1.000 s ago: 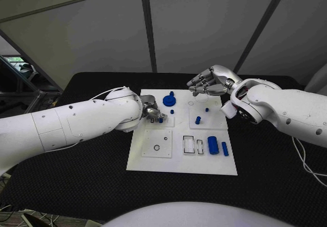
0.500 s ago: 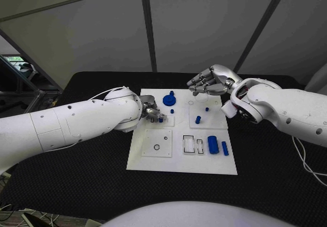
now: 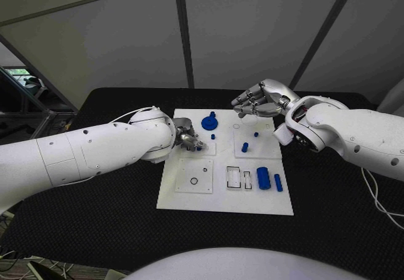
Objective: Assemble the parts on the task board
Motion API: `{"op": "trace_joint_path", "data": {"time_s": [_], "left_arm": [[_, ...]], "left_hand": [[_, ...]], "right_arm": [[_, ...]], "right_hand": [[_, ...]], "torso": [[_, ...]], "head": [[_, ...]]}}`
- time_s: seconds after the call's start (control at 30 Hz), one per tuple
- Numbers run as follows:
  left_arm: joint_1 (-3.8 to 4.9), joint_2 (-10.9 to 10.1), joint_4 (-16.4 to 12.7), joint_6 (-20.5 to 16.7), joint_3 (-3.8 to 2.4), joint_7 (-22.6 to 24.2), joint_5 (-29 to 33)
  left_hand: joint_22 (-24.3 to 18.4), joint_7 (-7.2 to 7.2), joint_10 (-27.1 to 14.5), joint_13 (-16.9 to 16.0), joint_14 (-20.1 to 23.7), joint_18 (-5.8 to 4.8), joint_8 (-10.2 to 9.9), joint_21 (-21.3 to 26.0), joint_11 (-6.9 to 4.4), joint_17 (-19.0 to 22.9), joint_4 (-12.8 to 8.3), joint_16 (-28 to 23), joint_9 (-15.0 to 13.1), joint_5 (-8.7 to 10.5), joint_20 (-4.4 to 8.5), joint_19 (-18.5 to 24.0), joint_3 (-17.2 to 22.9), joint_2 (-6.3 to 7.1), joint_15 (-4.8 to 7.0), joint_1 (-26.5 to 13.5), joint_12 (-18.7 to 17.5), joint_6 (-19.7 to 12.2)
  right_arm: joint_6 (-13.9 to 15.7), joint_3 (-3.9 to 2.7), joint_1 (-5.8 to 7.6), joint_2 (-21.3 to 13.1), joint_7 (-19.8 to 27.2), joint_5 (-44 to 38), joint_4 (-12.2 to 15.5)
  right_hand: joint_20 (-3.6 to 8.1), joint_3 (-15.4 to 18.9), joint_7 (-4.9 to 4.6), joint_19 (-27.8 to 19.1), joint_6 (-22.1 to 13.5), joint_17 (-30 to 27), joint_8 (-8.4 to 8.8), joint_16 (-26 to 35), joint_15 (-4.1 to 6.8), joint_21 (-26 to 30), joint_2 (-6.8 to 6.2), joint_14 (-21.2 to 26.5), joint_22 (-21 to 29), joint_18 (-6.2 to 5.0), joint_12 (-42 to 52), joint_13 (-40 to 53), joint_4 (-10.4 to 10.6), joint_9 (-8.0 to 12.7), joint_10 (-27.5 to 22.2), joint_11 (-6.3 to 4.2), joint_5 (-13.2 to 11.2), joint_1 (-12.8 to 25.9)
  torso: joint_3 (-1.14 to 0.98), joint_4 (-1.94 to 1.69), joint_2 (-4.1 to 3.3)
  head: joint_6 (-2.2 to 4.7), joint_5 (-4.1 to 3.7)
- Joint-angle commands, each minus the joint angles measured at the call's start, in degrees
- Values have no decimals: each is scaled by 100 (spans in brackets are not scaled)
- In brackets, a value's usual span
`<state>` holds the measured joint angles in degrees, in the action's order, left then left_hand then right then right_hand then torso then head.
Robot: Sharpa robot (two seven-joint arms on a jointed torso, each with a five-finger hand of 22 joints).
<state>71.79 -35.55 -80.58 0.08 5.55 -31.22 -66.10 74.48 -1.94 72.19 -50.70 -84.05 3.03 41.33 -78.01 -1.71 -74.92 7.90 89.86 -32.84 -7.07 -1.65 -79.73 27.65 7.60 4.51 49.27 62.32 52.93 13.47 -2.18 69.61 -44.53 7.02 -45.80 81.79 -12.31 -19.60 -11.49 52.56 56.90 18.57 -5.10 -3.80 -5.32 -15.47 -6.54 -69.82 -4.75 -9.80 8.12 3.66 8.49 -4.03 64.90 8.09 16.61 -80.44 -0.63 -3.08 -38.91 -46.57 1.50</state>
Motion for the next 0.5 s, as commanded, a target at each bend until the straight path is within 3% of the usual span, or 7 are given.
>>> {"op": "trace_joint_path", "data": {"time_s": [0.03, 0.33, 0.5], "left_arm": [[4, -11, -10, 75, -1, -30, -45], [3, -20, -19, 74, -1, -29, -42], [0, -36, -52, -60, -2, -13, 8]], "left_hand": [[9, -3, -3, -5, -590, 84, 24, 22, -5, -1494, -1, 2, 12, -6, -15, -29, -43, 0, 21, 48, 20, 12], [16, -2, -2, -5, -591, 83, 29, 21, -6, -1499, -2, 6, 19, -5, -14, -32, -81, -27, 22, 93, 25, 11], [30, -3, 6, -7, -592, 81, 43, 24, -5, -1501, 83, 8, 42, 4, -14, -39, -330, 23, 21, 66, 43, 16]], "right_arm": [[-40, -3, 9, 3, 47, -5, 1], [-42, -3, 9, 10, 48, -5, -4], [-44, -3, 8, 17, 51, -5, -8]], "right_hand": [[-43, -39, -45, 6, -7, -7, 35, 23, -3, 29, 15, 56, 9, -69, -10, -3, 7, -9, -50, 3, 29, 40], [-43, -39, -45, 6, -7, -7, 35, 23, -3, 29, 15, 56, 9, -69, -10, -3, 7, -9, -50, 3, 29, 40], [-43, -39, -45, 6, -7, -7, 35, 23, -3, 29, 15, 56, 9, -69, -10, -3, 7, -9, -50, 3, 29, 40]], "torso": [[-1, 5, -1], [0, 1, 1], [4, 3, -2]], "head": [[0, 4], [-12, 0], [-7, 4]]}}
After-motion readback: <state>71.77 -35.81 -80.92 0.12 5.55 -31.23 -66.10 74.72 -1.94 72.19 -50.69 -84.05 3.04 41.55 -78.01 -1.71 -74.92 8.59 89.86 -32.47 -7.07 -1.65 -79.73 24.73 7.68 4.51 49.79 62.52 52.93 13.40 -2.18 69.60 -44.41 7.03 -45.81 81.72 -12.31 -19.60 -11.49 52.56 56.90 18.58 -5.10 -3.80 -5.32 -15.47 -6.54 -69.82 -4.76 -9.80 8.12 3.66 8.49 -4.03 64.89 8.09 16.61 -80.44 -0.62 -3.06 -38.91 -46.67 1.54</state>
